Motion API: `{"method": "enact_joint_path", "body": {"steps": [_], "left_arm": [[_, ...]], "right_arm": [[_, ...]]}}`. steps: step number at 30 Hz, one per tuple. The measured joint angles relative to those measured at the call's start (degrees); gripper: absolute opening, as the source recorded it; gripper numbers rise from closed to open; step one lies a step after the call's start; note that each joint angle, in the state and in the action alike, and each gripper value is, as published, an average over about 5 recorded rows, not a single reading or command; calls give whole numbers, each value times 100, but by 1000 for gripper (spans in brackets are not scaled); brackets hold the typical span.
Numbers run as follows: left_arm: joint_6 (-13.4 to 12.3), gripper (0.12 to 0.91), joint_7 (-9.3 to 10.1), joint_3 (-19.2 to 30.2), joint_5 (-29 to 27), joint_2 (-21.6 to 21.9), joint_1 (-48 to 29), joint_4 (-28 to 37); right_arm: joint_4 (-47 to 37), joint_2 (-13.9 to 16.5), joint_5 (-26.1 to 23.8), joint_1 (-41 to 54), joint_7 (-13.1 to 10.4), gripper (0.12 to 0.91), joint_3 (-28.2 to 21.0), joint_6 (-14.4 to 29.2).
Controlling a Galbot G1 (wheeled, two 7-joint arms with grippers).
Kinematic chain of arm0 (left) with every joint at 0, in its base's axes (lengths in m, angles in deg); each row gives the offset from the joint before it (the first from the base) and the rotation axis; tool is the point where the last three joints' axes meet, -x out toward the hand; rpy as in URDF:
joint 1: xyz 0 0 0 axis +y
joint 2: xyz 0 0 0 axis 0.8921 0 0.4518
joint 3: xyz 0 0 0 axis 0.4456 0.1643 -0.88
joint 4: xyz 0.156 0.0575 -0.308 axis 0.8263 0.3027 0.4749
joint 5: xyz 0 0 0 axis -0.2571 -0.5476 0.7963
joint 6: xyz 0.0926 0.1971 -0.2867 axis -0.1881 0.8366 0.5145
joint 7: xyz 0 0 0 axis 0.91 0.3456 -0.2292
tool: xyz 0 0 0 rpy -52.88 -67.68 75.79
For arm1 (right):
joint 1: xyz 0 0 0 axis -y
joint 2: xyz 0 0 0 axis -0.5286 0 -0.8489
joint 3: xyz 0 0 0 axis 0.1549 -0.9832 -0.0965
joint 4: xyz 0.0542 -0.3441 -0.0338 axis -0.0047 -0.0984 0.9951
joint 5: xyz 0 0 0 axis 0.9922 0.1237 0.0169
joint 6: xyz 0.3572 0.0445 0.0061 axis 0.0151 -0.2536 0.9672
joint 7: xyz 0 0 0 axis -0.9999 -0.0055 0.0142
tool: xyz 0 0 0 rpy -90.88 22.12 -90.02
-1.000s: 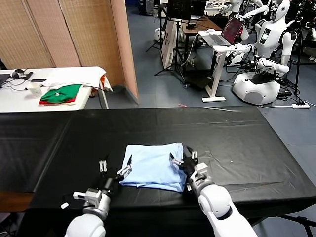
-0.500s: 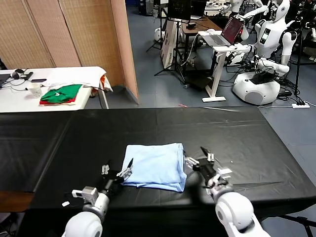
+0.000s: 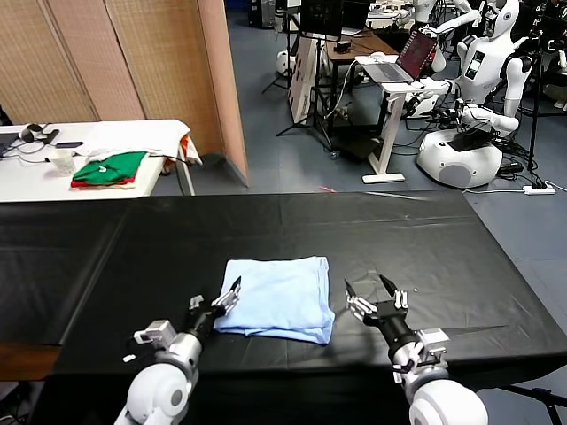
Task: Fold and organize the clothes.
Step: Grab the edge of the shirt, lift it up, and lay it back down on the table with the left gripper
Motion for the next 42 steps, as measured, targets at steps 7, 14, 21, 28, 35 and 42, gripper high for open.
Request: {"method": "enact_joint_path", "body": {"steps": [7, 14, 21, 28, 35, 42], "left_arm": [[7, 881, 1, -25, -32, -79, 66, 47], [48, 731, -17, -4, -111, -136, 91, 50], [153, 420, 33, -2, 56, -138, 81, 64], [347, 168, 162, -10, 229, -65, 81, -65], [294, 163, 71, -95, -691, 261, 194, -305], [64, 163, -67, -464, -1765, 1074, 366, -493]], "right_arm": [[-1, -31, 0, 5, 3, 907, -8, 5], [-41, -44, -10, 68, 4, 907, -77, 5], [-89, -56, -24, 163, 5, 907, -110, 0], [-82, -81, -37, 148, 3, 907, -102, 0], [-55, -98, -45, 87, -6, 907, -77, 7], [-56, -115, -43, 103, -21, 907, -87, 3]]}}
